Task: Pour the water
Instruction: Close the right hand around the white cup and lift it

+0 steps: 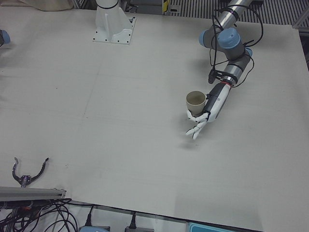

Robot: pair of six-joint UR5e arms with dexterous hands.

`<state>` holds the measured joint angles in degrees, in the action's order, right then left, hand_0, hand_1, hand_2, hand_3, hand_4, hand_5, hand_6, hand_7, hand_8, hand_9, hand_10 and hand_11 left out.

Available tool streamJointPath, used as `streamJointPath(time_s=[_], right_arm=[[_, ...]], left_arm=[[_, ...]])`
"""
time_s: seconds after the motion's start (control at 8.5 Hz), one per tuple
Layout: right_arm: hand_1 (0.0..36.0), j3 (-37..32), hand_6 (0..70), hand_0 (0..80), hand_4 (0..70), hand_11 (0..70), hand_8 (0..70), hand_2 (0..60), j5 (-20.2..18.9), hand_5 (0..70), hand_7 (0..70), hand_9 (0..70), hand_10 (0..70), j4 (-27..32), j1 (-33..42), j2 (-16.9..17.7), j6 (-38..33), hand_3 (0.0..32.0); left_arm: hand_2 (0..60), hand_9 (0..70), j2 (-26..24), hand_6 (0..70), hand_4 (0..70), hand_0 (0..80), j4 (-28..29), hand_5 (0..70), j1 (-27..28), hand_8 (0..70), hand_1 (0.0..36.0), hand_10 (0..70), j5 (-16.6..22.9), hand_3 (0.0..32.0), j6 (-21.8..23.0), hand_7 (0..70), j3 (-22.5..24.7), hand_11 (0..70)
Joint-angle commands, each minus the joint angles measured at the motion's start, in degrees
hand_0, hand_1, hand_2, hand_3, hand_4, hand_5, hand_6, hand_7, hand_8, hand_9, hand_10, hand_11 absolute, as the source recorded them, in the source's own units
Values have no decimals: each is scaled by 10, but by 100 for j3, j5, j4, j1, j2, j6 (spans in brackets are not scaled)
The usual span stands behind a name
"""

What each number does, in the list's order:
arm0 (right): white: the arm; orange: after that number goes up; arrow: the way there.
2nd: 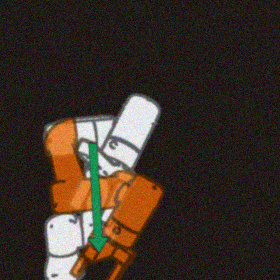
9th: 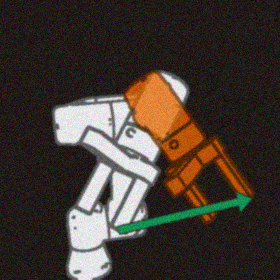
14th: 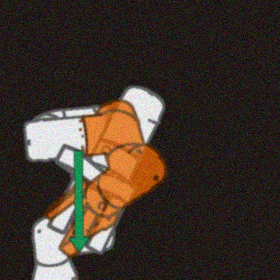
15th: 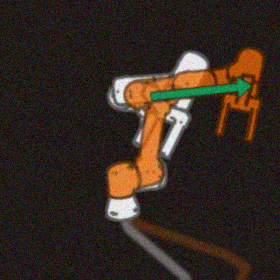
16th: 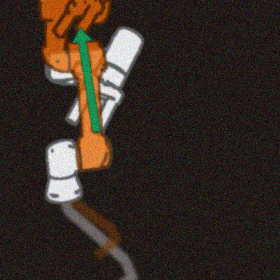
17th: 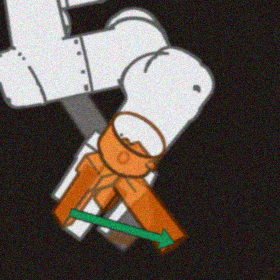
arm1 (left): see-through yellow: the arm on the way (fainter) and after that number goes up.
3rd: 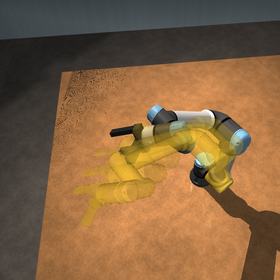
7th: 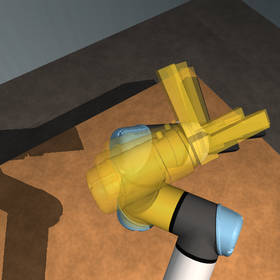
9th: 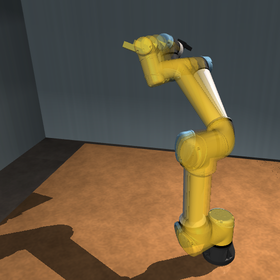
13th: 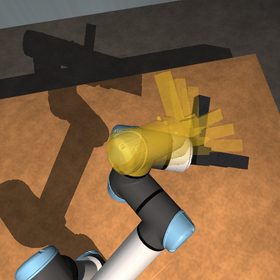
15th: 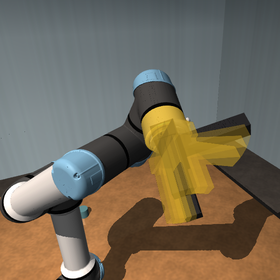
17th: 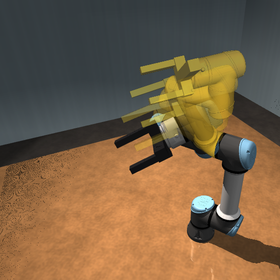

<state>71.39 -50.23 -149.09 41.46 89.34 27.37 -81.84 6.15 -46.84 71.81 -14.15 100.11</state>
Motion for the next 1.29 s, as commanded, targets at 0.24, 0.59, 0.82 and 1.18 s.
streamJointPath(time_s=[0.24, 0.59, 0.82, 1.18], right_arm=[[245, -107, 32, 545, 98, 0, 61, 208, 4, 74, 10, 33, 0, -24, 2, 48, -196, 0], [319, -117, 64, 724, 700, 0, 34, 438, 4, 51, 86, 3, 0, -59, -6, 48, -197, 0], [360, -161, 139, 800, 700, 26, 85, 503, 4, 84, 179, 60, 8, -50, 37, 39, -327, 0], [360, 267, 151, 800, 700, 0, 66, 421, -92, 88, 201, 36, 0, -94, 835, 187, -724, 0]], left_arm=[[600, 32, -7, 148, 700, 800, 1, 700, 26, 77, 360, 97, 8, 0, -17, 131, -44, 171], [600, 35, -7, 152, 700, 800, 1, 700, 26, 80, 360, 98, 8, 0, -17, 135, -53, 173], [600, 35, -51, 153, 700, 800, -25, 700, 26, 81, 360, 99, 26, 0, -26, 137, -27, 173], [600, 33, -347, 166, 700, 800, -516, 700, 61, 81, 360, 94, 418, 0, -35, 149, 263, 165]])
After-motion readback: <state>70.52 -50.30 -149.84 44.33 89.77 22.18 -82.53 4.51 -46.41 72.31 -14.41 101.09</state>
